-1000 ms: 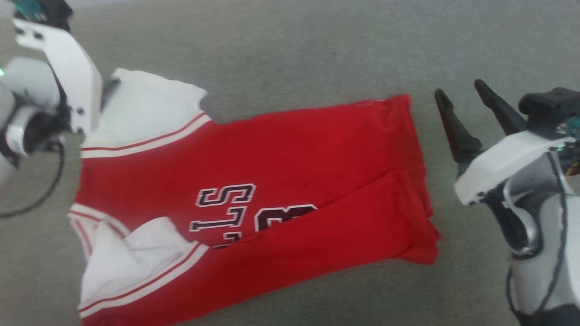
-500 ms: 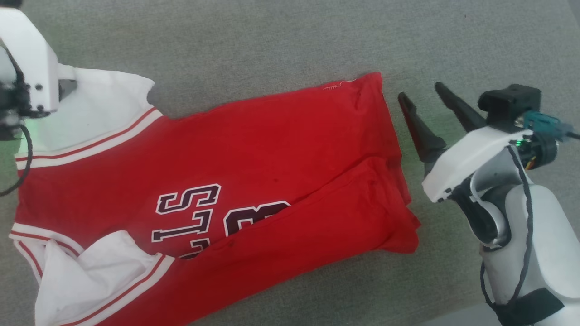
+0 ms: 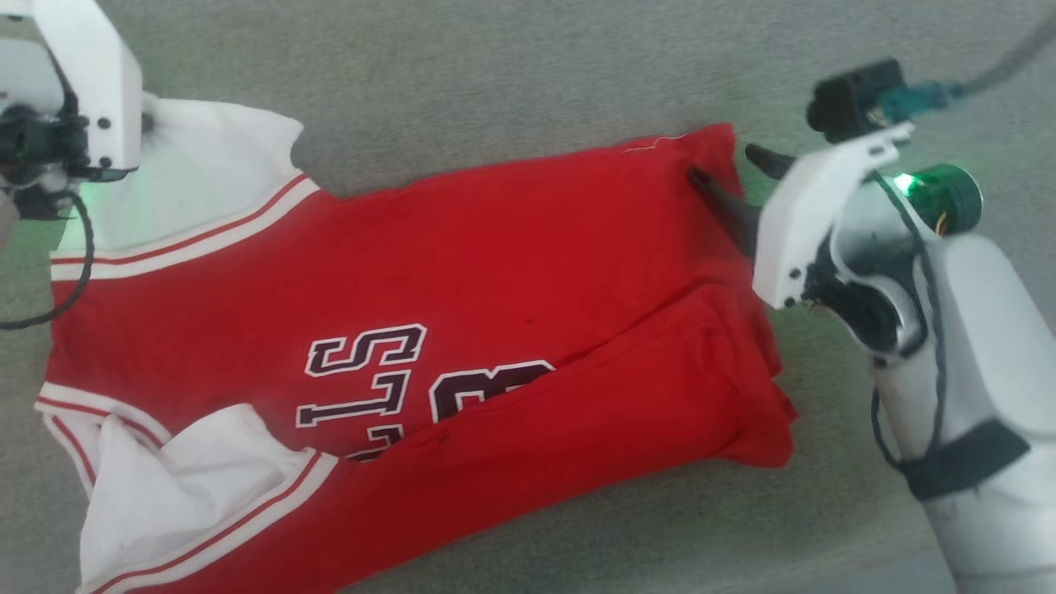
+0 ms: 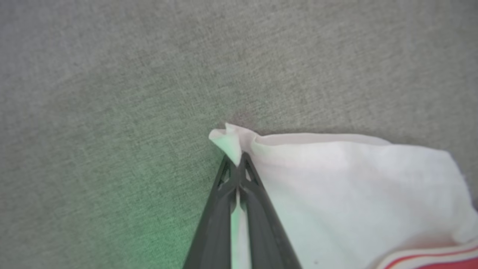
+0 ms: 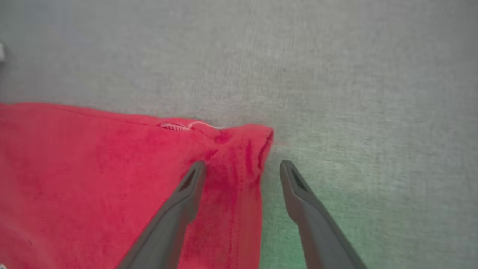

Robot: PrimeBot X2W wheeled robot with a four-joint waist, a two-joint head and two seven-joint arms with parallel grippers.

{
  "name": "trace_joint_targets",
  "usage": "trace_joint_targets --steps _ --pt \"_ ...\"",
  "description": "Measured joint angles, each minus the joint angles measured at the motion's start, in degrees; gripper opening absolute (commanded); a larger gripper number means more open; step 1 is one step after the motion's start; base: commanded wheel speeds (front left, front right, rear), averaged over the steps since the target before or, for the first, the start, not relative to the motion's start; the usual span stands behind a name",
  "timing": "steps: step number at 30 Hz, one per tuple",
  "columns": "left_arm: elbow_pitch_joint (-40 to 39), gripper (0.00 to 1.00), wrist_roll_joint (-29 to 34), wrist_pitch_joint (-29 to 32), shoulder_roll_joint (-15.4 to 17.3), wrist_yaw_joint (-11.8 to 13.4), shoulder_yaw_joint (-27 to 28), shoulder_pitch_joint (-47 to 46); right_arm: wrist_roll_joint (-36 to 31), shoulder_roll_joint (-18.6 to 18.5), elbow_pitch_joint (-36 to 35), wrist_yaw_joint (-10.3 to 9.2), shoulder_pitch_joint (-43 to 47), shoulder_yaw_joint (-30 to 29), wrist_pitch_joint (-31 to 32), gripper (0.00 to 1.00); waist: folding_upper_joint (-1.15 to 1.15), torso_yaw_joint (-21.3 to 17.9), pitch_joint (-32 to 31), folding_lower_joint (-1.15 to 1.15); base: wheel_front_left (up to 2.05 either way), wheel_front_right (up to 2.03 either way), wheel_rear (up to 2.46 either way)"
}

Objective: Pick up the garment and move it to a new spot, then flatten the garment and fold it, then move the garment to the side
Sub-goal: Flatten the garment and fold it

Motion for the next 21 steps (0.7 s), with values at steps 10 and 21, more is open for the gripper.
trace_joint_targets --steps 10,21 --pt "3.93 0.00 0.59 -3.09 -3.80 -2.07 -0.32 -2.19 0.48 -1.01 11.48 -0.01 -10.38 4.02 12.87 0.00 0.00 2.50 0.78 0.00 0.00 0.00 0.00" --pt "5.67 0.00 -1.99 -0.31 -9.18 -3.98 -0.25 -2.19 1.11 -6.65 11.49 0.00 -8.15 5.88 10.10 0.00 0.00 7.26 -3.68 0.00 0.00 0.00 0.00"
